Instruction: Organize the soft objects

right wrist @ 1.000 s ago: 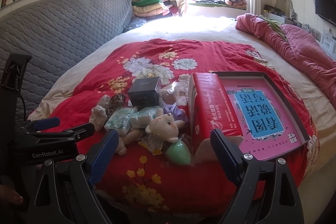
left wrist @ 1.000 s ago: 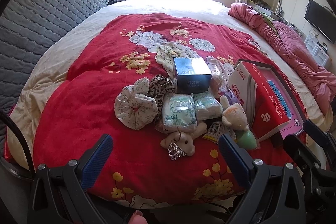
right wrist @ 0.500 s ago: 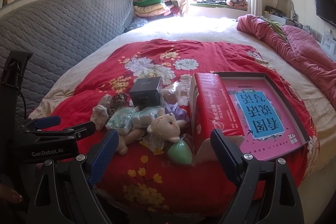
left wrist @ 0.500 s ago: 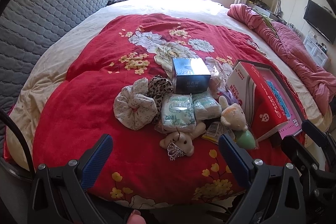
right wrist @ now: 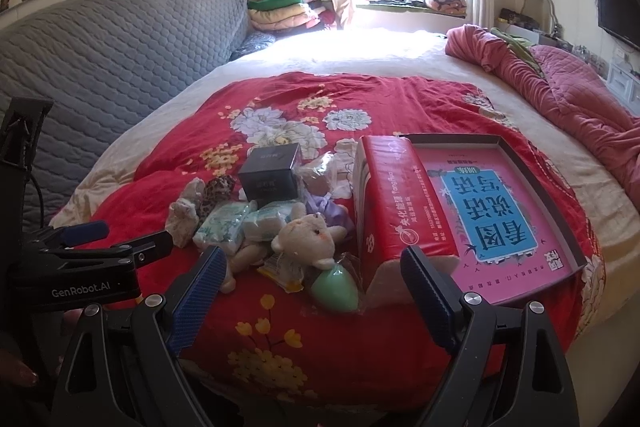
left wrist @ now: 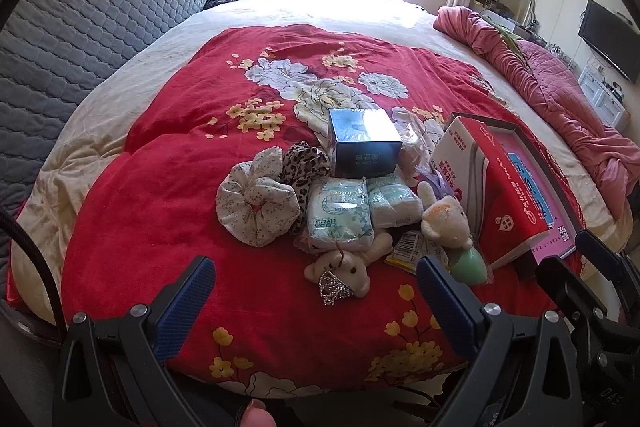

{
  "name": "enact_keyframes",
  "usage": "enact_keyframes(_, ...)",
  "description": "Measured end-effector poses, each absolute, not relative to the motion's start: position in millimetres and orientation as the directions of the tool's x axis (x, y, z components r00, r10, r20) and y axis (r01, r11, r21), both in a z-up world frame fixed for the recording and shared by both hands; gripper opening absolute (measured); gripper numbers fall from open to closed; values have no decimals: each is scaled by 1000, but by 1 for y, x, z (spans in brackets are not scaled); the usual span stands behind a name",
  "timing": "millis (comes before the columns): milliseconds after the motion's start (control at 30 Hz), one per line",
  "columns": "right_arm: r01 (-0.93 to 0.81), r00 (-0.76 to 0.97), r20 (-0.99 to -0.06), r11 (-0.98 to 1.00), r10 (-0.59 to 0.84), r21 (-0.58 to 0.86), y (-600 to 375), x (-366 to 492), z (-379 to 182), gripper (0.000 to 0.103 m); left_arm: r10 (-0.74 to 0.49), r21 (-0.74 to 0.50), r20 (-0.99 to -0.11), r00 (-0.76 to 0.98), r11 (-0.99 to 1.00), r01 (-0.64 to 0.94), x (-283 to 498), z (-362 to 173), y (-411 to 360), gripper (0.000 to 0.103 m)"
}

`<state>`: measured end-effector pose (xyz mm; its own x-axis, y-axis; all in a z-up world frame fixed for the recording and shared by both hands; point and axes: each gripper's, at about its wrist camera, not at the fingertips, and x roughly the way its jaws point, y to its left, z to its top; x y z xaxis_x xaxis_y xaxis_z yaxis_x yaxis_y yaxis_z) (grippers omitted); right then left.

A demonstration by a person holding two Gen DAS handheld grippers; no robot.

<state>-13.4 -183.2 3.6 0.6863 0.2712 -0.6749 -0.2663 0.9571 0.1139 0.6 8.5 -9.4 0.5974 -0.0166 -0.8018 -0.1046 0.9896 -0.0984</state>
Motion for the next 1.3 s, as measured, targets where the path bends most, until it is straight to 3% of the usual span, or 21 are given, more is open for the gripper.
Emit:
enact_keyframes(767, -266, 684, -678, 957, 270, 113, -185, -13, 2, 90, -19, -92, -807, 591, 991, -94, -2, -10, 9, 101)
enact_keyframes(1300, -353, 608, -741, 933, 283, 67, -164, 9, -28, 90, -99, -200, -857, 506, 969, -149, 7, -50, 56, 101)
